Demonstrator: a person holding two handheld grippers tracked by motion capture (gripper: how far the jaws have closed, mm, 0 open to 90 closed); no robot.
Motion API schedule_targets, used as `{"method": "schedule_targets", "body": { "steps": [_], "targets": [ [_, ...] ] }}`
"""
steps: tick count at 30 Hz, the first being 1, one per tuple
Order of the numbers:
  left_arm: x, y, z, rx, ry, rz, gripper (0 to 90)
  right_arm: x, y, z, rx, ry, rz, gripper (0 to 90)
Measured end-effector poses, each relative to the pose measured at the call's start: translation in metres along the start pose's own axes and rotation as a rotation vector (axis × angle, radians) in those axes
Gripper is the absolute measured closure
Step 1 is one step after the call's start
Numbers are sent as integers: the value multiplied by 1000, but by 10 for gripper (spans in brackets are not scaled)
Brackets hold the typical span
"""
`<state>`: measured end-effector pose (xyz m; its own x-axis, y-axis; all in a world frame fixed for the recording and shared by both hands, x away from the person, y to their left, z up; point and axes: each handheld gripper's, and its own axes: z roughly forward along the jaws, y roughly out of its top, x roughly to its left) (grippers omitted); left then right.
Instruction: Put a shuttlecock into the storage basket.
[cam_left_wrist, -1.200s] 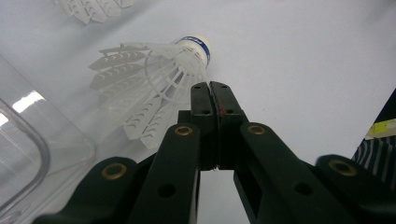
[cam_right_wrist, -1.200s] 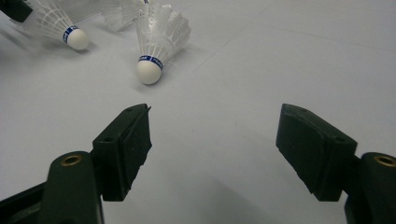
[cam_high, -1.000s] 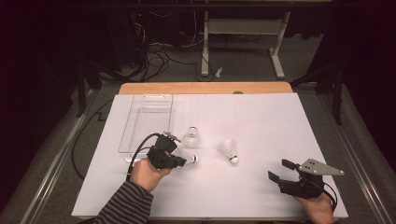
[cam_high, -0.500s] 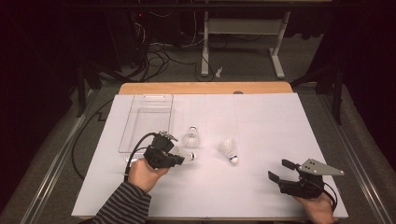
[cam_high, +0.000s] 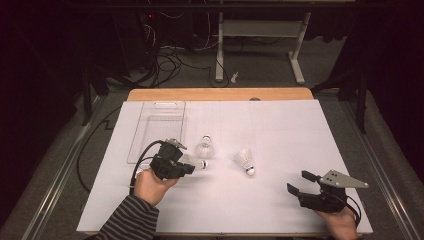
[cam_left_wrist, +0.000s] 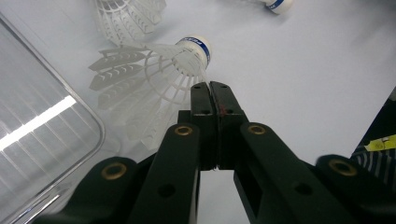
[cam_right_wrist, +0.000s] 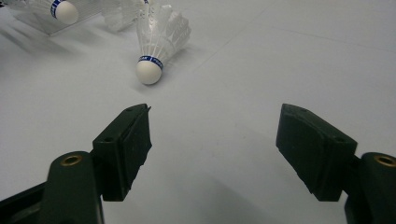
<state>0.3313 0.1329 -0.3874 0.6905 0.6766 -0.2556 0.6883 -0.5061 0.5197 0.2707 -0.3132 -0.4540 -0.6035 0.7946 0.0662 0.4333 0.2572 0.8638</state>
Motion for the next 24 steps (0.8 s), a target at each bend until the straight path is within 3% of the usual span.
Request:
{"method": "schedule_targets", "body": {
  "steps": [24],
  "targets": [
    [5,2,-21,-61,17,-14,892,0,0,0,-1,0,-1,269]
  ]
}}
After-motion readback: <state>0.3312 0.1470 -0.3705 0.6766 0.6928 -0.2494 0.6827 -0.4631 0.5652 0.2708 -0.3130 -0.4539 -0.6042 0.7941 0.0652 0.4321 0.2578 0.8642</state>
